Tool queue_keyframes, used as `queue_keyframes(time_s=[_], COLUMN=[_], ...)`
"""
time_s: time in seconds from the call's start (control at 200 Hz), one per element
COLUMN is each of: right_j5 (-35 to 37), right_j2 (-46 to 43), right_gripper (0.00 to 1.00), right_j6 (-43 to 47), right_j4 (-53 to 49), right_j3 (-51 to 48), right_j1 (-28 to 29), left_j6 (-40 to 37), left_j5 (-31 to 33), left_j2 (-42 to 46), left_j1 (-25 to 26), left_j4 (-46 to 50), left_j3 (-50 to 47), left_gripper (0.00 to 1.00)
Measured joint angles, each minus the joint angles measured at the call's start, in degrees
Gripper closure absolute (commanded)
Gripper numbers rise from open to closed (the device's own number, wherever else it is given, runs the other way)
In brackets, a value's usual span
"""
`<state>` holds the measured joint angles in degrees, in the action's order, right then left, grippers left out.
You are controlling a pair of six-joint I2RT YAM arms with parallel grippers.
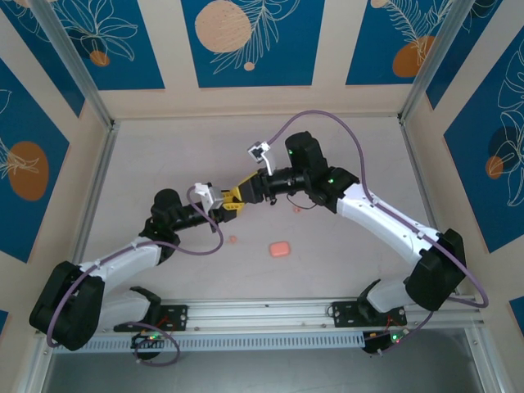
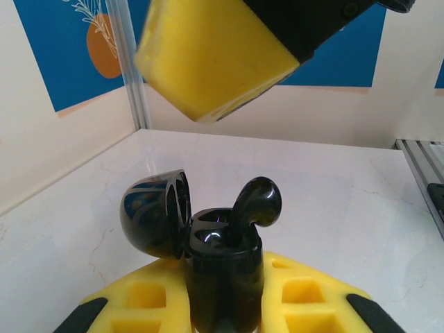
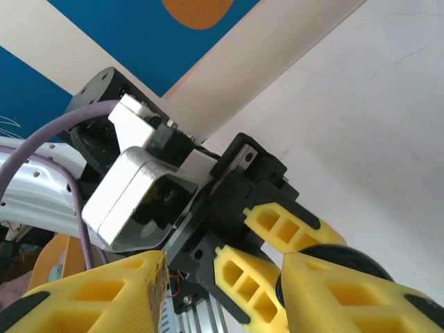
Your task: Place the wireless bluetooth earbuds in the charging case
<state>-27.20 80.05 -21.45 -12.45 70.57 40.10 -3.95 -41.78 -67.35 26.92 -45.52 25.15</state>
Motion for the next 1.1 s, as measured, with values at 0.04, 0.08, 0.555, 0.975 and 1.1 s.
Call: queue_keyframes(time_s=[0.04, 0.08, 0.555, 0.975, 1.1], right_j5=[0.07, 0.22, 0.15, 0.24, 0.20], right_j2=[-0.61, -1.42, -5.62, -4.72, -3.96], right_gripper=[0.56, 0.57, 0.63, 0.59, 0.60], right_j6=[-0.22, -0.57, -4.70, -5.79, -6.01], right_j4=[-0.04, -0.22, -0.85, -0.90, -0.87], right_j3=[-0.61, -1.31, -5.84, -6.75, -6.91], right_j1=[-0.07, -0.22, -1.18, -1.75, -1.88], left_j6=[0.24, 0.42, 0.63, 0.87, 0.87], left_j5=[0.00, -0.02, -0.17, -0.20, -0.20], left_j2=[0.00, 0.00, -0.26, -0.26, -0.28], left_j1=[0.00, 0.00, 0.00, 0.00, 0.00], left_j4=[-0.35, -0.59, -1.66, -1.84, -1.84], left_j3=[0.00, 0.00, 0.00, 0.00, 0.00], left_gripper=[0.97, 0.97, 0.97, 0.97, 0.97])
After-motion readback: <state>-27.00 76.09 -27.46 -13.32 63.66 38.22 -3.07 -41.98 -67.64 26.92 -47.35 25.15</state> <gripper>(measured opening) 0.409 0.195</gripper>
